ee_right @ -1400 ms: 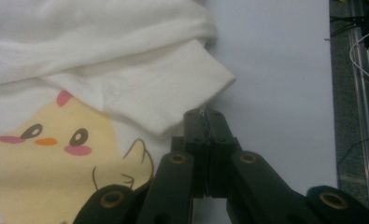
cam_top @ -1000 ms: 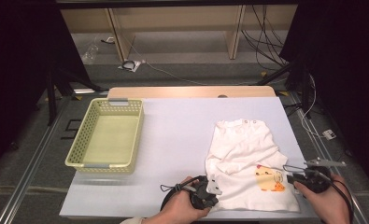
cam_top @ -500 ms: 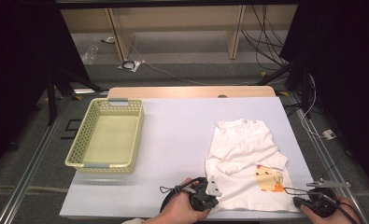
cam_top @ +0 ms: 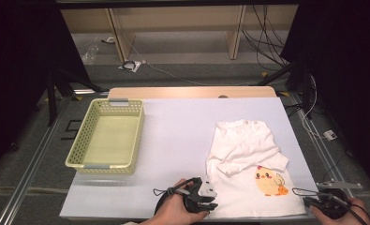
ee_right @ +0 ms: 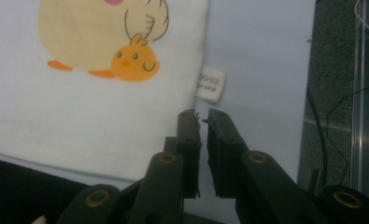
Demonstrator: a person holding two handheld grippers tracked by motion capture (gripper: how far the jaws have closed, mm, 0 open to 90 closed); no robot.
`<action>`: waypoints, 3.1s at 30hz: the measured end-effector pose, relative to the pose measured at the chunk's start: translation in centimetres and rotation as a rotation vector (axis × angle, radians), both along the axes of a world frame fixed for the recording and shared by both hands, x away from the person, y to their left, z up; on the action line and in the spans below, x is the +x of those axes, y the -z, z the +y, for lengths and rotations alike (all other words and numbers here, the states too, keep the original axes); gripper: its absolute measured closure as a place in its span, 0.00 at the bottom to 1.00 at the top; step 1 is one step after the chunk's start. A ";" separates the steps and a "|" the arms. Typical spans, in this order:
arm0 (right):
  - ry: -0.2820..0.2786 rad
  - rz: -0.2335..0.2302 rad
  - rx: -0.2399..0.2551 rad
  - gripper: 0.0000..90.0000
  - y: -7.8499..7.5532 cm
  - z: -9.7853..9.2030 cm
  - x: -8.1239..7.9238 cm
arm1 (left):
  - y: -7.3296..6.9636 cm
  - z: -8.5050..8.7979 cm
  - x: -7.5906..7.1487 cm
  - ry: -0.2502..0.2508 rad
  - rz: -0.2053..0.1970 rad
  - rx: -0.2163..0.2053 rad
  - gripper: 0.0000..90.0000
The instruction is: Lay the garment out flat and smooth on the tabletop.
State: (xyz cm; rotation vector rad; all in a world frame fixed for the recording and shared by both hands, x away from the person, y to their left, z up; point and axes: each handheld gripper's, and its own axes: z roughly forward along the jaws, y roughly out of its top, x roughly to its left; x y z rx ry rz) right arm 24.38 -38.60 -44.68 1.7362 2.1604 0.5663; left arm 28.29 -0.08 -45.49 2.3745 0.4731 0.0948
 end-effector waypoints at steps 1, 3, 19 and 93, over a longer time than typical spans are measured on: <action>-0.003 -0.021 -0.004 0.91 -0.1 -0.2 0.0 | 0.0 0.3 0.2 -0.011 -0.008 -0.003 0.77; -0.001 -0.042 -0.004 0.91 -0.3 -0.3 0.0 | 0.0 1.0 0.4 -0.036 -0.020 -0.021 0.71; -0.195 -0.358 0.098 0.66 -0.8 3.3 3.8 | -0.6 6.6 1.9 -0.203 -0.095 -0.159 0.32; -0.133 -0.584 0.056 0.96 -4.4 5.2 12.5 | -2.5 12.6 3.7 -0.424 -0.208 -0.244 0.00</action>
